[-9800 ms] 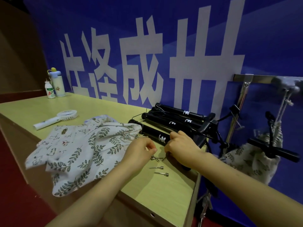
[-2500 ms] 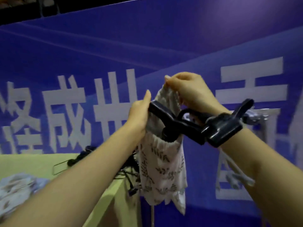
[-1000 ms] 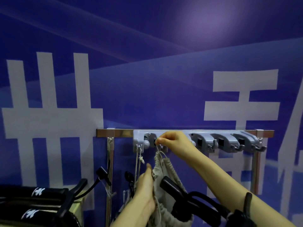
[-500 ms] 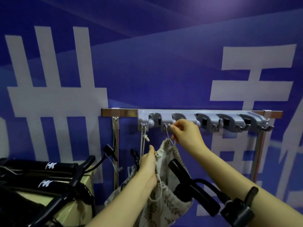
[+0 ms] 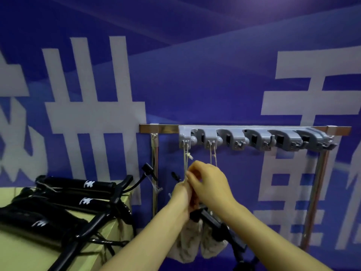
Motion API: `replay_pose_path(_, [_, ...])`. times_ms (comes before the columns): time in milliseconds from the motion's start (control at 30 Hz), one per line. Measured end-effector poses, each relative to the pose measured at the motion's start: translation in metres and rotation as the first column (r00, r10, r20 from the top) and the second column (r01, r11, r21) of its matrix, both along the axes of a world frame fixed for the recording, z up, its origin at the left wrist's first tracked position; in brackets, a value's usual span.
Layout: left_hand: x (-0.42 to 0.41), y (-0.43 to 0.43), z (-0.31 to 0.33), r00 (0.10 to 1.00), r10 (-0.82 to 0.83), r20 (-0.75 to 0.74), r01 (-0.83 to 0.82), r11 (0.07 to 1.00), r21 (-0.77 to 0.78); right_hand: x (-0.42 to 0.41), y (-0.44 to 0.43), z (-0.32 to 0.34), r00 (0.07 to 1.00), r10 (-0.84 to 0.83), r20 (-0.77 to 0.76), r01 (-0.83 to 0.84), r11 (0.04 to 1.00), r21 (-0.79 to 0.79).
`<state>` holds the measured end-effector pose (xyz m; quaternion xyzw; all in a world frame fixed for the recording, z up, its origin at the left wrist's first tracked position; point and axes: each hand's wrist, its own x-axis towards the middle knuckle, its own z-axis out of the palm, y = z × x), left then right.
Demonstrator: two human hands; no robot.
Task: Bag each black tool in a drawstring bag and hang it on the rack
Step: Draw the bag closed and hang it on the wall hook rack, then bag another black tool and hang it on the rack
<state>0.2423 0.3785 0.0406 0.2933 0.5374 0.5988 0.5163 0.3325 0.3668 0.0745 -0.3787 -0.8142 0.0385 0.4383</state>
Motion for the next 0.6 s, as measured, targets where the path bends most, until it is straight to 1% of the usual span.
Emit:
replay_pose_path(100, [-0.019,-0.031,0.012,0.999,0.027,-0.044,-0.026,0.999,0.022,-0.019,-0.019,0.005,0.998,0.063,-0.010,-0.063,0.998,0.009])
replay_pose_path(167, [-0.034,-0.058,0.022,0.995,0.087,-0.044,-0.086,0.996,0.012,-0.034,-0.034,0.009,0.994,0.107,-0.019,-0.107,0.994,0.004])
replay_pose_path(233, [-0.054,-0.089,0.029,0.985,0.148,-0.092,-0.146,0.989,0.034,-0.054,-0.053,0.012,0.985,0.166,-0.045,-0.167,0.986,-0.019])
replay_pose_path(300, [-0.076,-0.118,0.035,0.979,0.146,-0.141,-0.142,0.989,0.040,-0.073,-0.073,0.014,0.975,0.211,-0.075,-0.213,0.977,-0.026])
replay_pose_path(367, [-0.111,-0.162,0.034,0.966,0.199,-0.162,-0.196,0.980,0.037,-0.101,-0.107,0.011,0.950,0.305,-0.060,-0.309,0.949,-0.057])
replay_pose_path(467, [-0.158,-0.224,0.032,0.921,0.299,-0.249,-0.299,0.953,0.040,-0.137,-0.147,0.001,0.894,0.447,0.017,-0.442,0.889,-0.118])
replay_pose_path(533, [-0.184,-0.263,0.027,0.869,0.375,-0.324,-0.383,0.923,0.041,-0.158,-0.172,-0.009,0.838,0.530,0.129,-0.505,0.844,-0.180])
replay_pose_path(600, [-0.207,-0.302,0.018,0.787,0.455,-0.417,-0.483,0.874,0.042,-0.178,-0.199,-0.022,0.756,0.596,0.271,-0.535,0.801,-0.268])
